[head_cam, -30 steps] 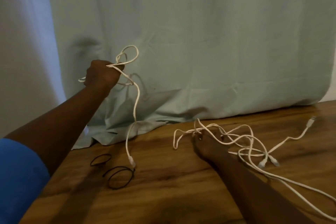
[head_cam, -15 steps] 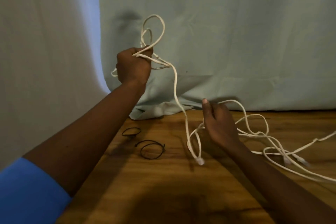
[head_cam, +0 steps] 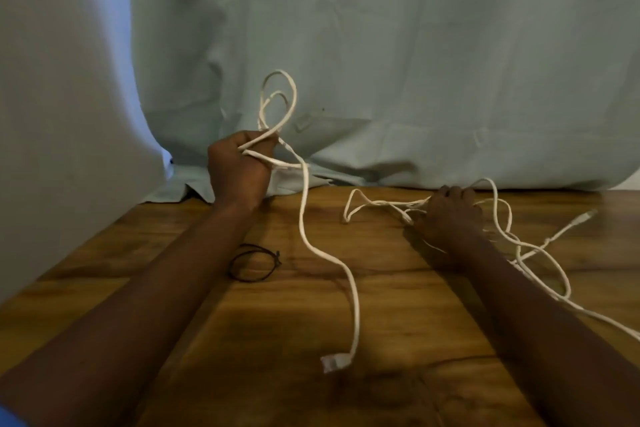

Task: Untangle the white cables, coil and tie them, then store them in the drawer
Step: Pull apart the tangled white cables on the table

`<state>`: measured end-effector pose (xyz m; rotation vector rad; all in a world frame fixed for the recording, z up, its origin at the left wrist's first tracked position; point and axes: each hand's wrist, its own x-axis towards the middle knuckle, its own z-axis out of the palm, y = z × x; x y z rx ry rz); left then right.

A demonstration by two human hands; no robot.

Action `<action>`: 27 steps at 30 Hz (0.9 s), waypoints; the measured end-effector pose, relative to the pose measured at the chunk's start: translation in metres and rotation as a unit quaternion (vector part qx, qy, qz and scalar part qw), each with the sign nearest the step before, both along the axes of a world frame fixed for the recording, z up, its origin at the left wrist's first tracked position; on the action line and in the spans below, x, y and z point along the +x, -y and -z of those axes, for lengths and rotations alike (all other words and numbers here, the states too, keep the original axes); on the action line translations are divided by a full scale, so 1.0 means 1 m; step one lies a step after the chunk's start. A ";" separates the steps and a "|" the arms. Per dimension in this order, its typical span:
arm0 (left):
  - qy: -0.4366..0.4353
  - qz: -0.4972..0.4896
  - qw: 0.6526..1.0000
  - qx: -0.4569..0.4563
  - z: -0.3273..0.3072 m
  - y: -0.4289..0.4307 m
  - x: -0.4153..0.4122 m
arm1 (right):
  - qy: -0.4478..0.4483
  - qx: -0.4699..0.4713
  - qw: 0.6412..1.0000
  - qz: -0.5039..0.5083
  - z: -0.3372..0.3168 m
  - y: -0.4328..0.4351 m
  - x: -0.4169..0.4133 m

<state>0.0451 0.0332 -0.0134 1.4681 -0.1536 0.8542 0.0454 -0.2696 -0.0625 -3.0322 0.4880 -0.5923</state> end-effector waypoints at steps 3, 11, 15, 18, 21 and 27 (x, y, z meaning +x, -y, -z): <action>0.027 -0.023 0.999 0.035 0.023 0.002 0.004 | 0.052 -0.011 0.998 -0.037 -0.014 -0.015 -0.008; 0.094 -0.102 0.990 -0.030 0.025 -0.025 0.030 | -0.179 0.625 0.663 -0.370 -0.012 -0.141 -0.067; 0.078 -0.192 0.976 -0.064 0.019 -0.055 0.036 | -0.242 0.688 0.556 -0.398 -0.007 -0.139 -0.069; 0.051 -0.227 0.971 -0.053 0.019 -0.081 0.037 | -0.164 0.775 0.498 -0.352 -0.016 -0.119 -0.055; 0.015 -0.238 0.971 0.034 0.020 -0.096 0.038 | -0.117 0.808 0.454 -0.356 -0.020 -0.102 -0.043; -0.270 -0.187 0.871 0.366 0.034 -0.113 0.039 | -0.009 0.834 0.399 -0.381 -0.013 -0.097 -0.036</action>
